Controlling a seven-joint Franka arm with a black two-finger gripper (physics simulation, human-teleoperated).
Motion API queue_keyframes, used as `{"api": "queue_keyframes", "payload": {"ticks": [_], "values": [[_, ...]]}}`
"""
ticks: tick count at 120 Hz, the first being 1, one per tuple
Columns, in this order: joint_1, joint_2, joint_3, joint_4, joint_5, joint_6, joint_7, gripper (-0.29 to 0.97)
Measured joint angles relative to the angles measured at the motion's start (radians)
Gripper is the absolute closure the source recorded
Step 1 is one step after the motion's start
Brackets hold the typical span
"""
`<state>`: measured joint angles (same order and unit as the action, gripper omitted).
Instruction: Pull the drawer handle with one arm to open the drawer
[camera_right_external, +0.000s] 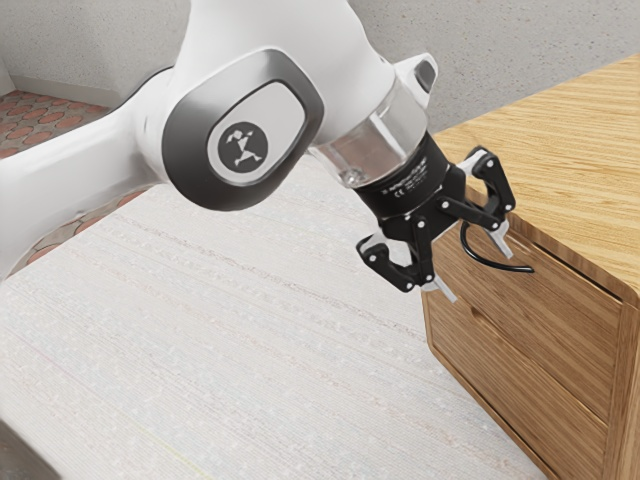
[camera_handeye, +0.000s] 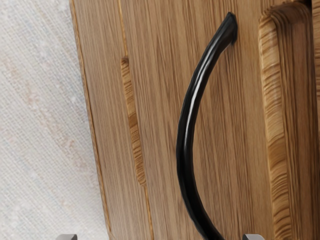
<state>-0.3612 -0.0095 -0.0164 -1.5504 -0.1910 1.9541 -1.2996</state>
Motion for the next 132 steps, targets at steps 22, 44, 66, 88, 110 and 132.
{"api": "queue_keyframes", "payload": {"ticks": [22,44,66,88,110,132], "values": [[-0.002,-0.001,0.004,-0.001,0.001,0.0,0.001,0.28],[0.011,-0.001,0.006,-0.009,0.001,0.0,0.003,0.29],[0.038,-0.002,0.006,-0.013,0.001,0.0,0.004,0.3],[0.052,-0.002,0.021,-0.017,0.002,0.0,0.005,0.36],[0.059,-0.007,0.013,-0.017,0.002,0.0,0.005,0.4],[0.071,-0.007,0.002,-0.016,0.001,0.002,0.006,0.41]]}}
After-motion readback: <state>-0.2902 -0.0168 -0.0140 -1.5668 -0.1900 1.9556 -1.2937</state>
